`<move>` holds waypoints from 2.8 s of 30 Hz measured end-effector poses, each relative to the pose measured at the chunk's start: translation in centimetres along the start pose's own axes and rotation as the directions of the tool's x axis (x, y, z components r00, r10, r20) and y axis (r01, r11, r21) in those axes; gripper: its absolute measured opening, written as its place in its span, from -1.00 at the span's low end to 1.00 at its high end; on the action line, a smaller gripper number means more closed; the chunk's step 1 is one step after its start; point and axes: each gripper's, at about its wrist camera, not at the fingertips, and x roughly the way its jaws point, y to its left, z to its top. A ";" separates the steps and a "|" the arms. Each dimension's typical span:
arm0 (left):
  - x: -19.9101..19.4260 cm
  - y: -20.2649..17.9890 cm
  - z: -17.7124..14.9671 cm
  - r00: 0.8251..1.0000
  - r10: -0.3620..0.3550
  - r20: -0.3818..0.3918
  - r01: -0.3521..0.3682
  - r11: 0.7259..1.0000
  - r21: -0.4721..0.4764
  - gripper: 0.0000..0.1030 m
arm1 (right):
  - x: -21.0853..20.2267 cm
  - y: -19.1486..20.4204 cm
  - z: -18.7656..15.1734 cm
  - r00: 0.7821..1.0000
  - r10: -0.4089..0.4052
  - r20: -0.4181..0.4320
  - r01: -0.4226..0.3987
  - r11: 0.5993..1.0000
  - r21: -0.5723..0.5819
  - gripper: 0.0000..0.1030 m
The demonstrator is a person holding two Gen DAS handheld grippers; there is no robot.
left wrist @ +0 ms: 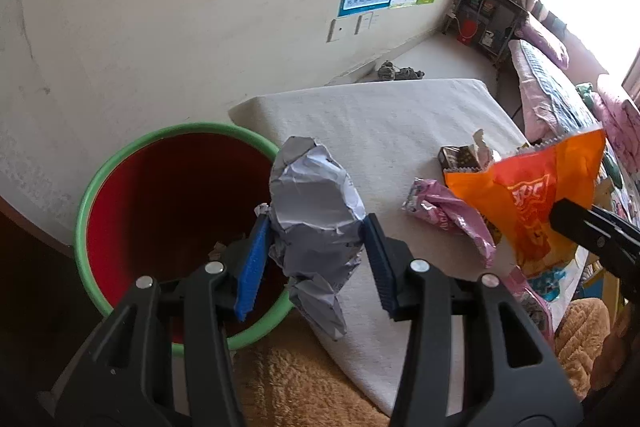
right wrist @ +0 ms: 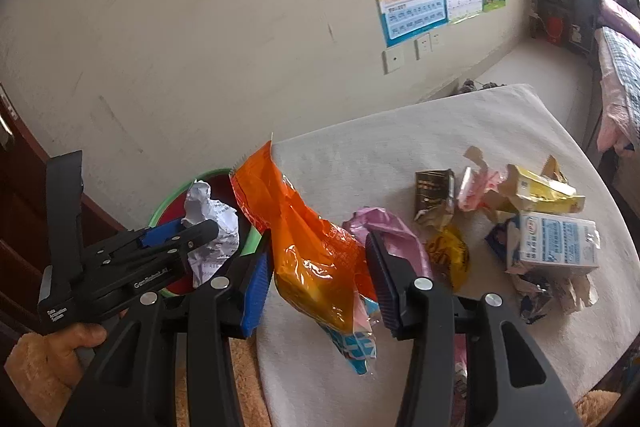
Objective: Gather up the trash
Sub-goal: 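Carry the foil wrapper and orange bag over the red bin with both tools, then open both tools to drop the foil and orange bag into the bin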
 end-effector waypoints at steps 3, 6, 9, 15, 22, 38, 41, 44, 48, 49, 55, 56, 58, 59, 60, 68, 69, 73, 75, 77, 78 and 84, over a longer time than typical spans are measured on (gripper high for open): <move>0.0 0.7 0.0 1.000 0.007 0.000 -0.007 1.000 -0.016 -0.12 | 0.4 0.6 0.2 1.000 0.004 -0.007 -0.004 1.000 -0.013 -0.13; 0.1 1.7 -0.1 1.000 0.017 0.000 -0.017 0.999 -0.036 -0.12 | 1.0 1.2 0.3 1.000 0.005 -0.017 -0.005 1.000 -0.030 -0.13; 0.1 2.6 -0.2 1.000 0.027 0.000 -0.027 0.998 -0.052 -0.12 | 1.7 1.9 0.3 1.000 0.005 -0.029 -0.007 0.999 -0.048 -0.13; 0.3 5.0 -0.9 0.998 0.066 -0.006 -0.067 0.993 -0.093 -0.12 | 3.6 3.8 0.9 0.997 0.036 -0.062 -0.040 0.997 -0.071 -0.13; 0.5 8.0 -1.9 0.995 0.102 -0.017 -0.103 0.985 -0.141 -0.12 | 6.0 6.3 1.7 0.991 0.088 -0.100 -0.096 0.993 -0.072 -0.13; 0.7 12.2 -3.5 0.988 0.143 -0.055 -0.151 0.968 -0.200 -0.12 | 10.9 10.4 4.3 0.966 0.198 -0.165 -0.199 0.980 0.007 -0.12; 0.8 12.6 -3.6 0.988 0.142 -0.062 -0.152 0.966 -0.209 -0.12 | 11.4 10.8 4.3 0.959 0.225 -0.171 -0.222 0.974 0.034 -0.12; 0.7 12.8 -3.7 0.988 0.143 -0.064 -0.153 0.965 -0.213 -0.12 | 11.8 11.1 4.2 0.953 0.247 -0.176 -0.242 0.969 0.052 -0.12; 0.8 12.9 -3.8 0.988 0.140 -0.065 -0.151 0.966 -0.211 -0.12 | 11.9 11.3 4.3 0.949 0.269 -0.162 -0.261 0.963 0.067 -0.11; 0.8 12.8 -3.7 0.988 0.139 -0.065 -0.150 0.966 -0.211 -0.12 | 11.8 11.3 4.3 0.948 0.277 -0.158 -0.268 0.960 0.074 -0.09; 0.1 12.8 -3.6 0.989 0.144 -0.021 -0.145 0.961 -0.236 0.40 | 11.4 9.9 4.8 0.944 0.314 -0.100 -0.296 0.942 0.159 0.20; 0.1 12.7 -3.5 0.990 0.143 -0.022 -0.144 0.961 -0.237 0.40 | 11.4 9.7 4.9 0.945 0.313 -0.097 -0.294 0.941 0.166 0.20; 0.1 12.5 -3.4 0.989 0.144 -0.025 -0.146 0.962 -0.231 0.40 | 11.1 9.1 5.0 0.948 0.304 -0.095 -0.285 0.943 0.171 0.21; 0.1 12.3 -3.4 0.990 0.142 -0.024 -0.144 0.963 -0.226 0.40 | 10.7 9.0 5.0 0.950 0.299 -0.093 -0.283 0.946 0.160 0.21; 0.1 12.2 -3.3 0.990 0.140 -0.024 -0.142 0.964 -0.223 0.40 | 10.3 8.9 5.1 0.952 0.293 -0.090 -0.279 0.949 0.145 0.21; 0.1 10.0 -2.9 0.993 0.115 -0.024 -0.117 0.978 -0.170 0.40 | 6.3 6.2 4.3 0.979 0.195 -0.054 -0.191 0.980 0.060 0.27; 0.1 9.8 -2.8 0.993 0.112 -0.025 -0.115 0.980 -0.164 0.40 | 5.6 5.2 4.1 0.985 0.168 -0.048 -0.165 0.984 0.064 0.27; 0.2 8.6 -2.6 0.994 0.102 -0.030 -0.105 0.985 -0.136 0.40 | 3.5 1.1 3.0 0.997 0.069 -0.030 -0.066 0.995 0.081 0.28; 0.3 8.0 -2.6 0.995 0.096 -0.032 -0.099 0.987 -0.123 0.40 | 2.5 -1.4 1.9 0.999 0.008 -0.036 -0.004 0.995 0.096 0.31; 0.3 7.2 -2.5 0.995 0.092 -0.034 -0.095 0.990 -0.104 0.40 | 1.6 -4.0 0.7 0.997 -0.050 -0.051 0.056 0.991 0.119 0.33; 0.3 6.9 -2.5 0.995 0.091 -0.035 -0.094 0.991 -0.097 0.40 | 1.3 -5.2 0.0 0.996 -0.078 -0.053 0.084 0.988 0.132 0.33; 0.8 4.1 -2.2 0.996 0.069 -0.053 -0.072 0.996 -0.046 0.40 | -1.4 -13.1 -2.9 0.973 -0.228 -0.047 0.231 0.920 0.318 0.42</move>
